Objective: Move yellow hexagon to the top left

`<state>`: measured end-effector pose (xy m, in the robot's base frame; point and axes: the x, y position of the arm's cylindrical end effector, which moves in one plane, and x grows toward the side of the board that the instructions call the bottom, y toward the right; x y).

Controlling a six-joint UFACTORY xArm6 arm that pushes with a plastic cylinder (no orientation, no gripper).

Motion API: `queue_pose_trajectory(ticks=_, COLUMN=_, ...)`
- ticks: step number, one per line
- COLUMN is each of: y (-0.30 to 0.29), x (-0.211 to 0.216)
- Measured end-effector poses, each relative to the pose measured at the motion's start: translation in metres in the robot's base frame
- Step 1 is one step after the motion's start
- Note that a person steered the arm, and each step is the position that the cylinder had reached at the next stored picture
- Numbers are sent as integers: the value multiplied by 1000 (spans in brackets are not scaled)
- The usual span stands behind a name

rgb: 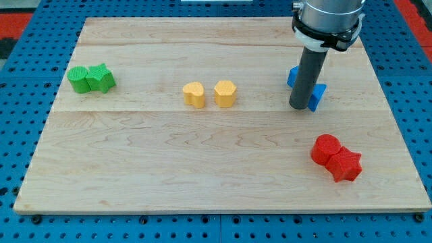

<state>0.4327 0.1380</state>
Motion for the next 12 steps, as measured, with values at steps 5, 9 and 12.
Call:
queue_pose_trajectory(ticks=5, y=-71, x=-5)
queue_pose_trajectory(ticks=9, y=-225, x=-68)
queue_pose_trajectory(ticks=12, y=-276, x=-129)
